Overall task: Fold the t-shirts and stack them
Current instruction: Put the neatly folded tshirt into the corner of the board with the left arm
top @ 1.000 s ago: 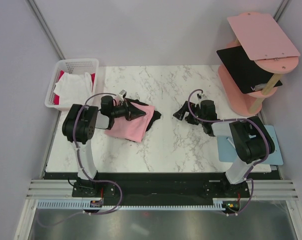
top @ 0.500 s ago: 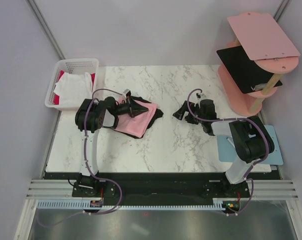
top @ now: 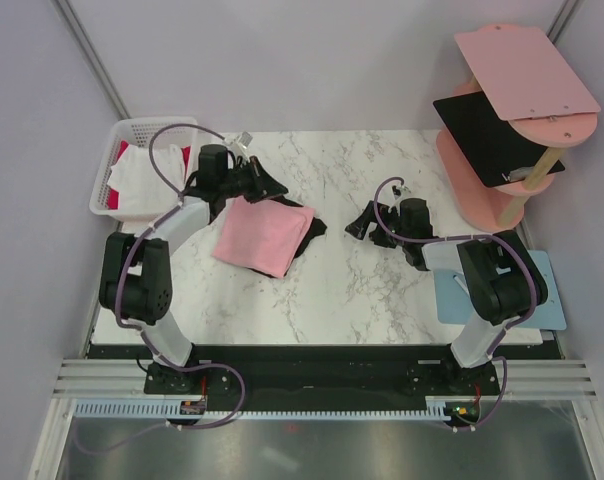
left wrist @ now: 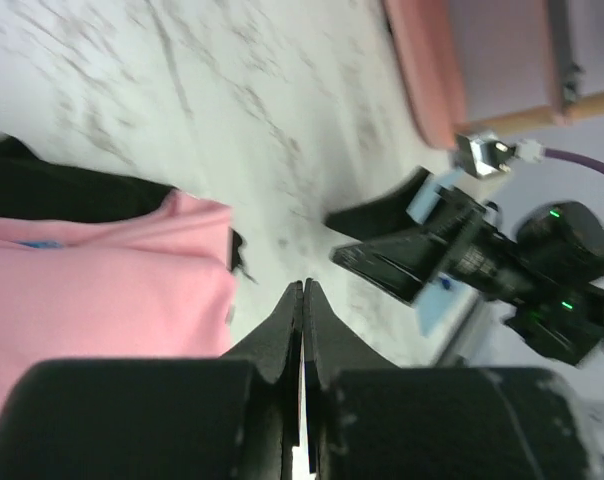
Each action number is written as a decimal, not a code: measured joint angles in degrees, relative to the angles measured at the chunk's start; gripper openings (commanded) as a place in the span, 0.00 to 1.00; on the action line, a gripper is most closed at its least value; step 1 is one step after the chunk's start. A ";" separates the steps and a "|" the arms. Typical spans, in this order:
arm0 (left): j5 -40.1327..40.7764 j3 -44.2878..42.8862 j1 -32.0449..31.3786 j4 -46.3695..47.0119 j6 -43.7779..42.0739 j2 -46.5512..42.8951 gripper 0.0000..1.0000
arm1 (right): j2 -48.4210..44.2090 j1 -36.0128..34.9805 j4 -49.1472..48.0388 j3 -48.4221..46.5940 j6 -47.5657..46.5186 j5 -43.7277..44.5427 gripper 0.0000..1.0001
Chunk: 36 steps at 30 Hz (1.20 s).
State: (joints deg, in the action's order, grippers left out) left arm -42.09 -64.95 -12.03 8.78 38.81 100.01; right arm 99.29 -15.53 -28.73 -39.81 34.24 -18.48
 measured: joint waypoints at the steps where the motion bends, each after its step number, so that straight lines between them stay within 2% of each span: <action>1: 3.43 -2.23 -0.35 -4.22 -2.73 -1.05 0.02 | 0.00 0.00 -0.04 0.00 0.02 0.00 0.98; 5: 15.78 -11.30 -2.03 -17.88 -10.62 -0.24 0.02 | 0.02 0.00 -0.04 0.00 0.02 0.00 0.98; 8: 23.37 -19.87 -3.50 -26.10 -14.27 5.92 0.02 | 0.02 0.00 -0.04 0.00 0.02 0.00 0.98; 15: 30.08 -31.15 -6.19 -36.92 -16.76 20.98 0.02 | -0.46 0.00 0.92 -0.02 -0.24 0.17 0.98; 20: 30.77 -35.89 -7.69 -42.12 -17.79 26.45 0.02 | -0.87 0.00 1.86 -0.02 -0.61 0.31 0.98; 29: 30.10 -36.33 -7.98 -43.23 -18.36 27.12 0.02 | -1.38 0.00 2.89 -0.02 -1.05 0.31 0.98; 36: 30.84 -28.46 -7.54 -40.63 -18.34 23.39 0.02 | -1.49 0.00 3.08 -0.02 -1.07 0.31 0.98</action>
State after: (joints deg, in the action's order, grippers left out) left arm -11.25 -93.41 -19.57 -31.86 20.47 123.39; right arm 97.80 -15.53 -25.65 -39.83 33.17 -18.17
